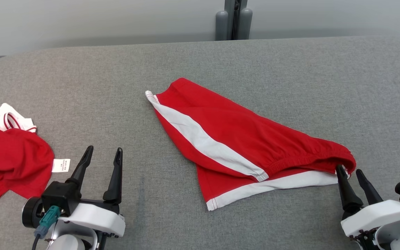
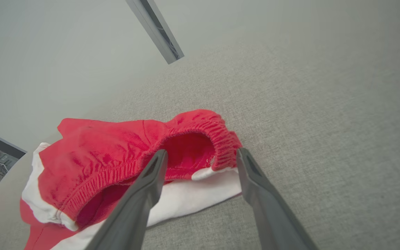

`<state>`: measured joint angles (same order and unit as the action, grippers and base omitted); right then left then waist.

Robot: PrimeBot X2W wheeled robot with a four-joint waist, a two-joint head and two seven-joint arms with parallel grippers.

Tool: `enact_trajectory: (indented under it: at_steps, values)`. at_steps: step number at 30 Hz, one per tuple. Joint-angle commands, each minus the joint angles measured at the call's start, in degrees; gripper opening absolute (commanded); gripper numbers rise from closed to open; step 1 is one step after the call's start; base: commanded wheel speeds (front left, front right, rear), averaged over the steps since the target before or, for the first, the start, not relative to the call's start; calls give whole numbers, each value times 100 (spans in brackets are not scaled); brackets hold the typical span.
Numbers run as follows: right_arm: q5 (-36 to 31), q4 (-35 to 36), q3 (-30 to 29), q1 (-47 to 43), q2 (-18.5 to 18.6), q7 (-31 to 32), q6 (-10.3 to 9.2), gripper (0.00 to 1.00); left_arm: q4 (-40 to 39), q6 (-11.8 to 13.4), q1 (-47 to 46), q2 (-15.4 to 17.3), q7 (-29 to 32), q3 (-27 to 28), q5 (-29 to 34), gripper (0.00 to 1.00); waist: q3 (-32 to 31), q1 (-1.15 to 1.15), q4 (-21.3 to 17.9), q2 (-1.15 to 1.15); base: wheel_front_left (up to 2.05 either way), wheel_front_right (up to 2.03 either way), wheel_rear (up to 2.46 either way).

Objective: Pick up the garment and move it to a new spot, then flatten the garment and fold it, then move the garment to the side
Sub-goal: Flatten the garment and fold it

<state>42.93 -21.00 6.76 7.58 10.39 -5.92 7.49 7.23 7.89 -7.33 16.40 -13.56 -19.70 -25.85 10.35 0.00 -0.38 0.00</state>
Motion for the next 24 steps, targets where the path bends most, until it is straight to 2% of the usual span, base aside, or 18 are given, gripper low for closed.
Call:
enact_trajectory:
  at_steps: [1, 8, 13, 18, 24]
  values:
    - [-320, 229, -49, -156, 59, -116, 1, 100, -44, 54, 74, 44, 14, 9, -29, 100, -34, 0, -10, 0, 0, 0, 0]
    - [-1847, 1209, -98, -369, 88, -433, 2, 100, -279, 301, 248, 83, -9, 135, 14, 100, -178, 0, -92, 0, 0, 0, 0]
    - [-2749, 1595, -30, -504, 124, -480, 1, 100, -452, 414, 410, 122, 26, 113, 66, 100, -294, 0, -79, 0, 0, 0, 0]
    - [-3183, 1753, -7, -762, 27, -533, 1, 100, -580, 497, 665, 127, 71, 34, 80, 100, -448, 0, -50, 0, 0, 0, 0]
    - [-3338, 1839, -23, -1034, -109, -548, 1, 100, -636, 618, 899, 115, 137, 4, 55, 100, -606, 0, -22, 0, 0, 0, 0]
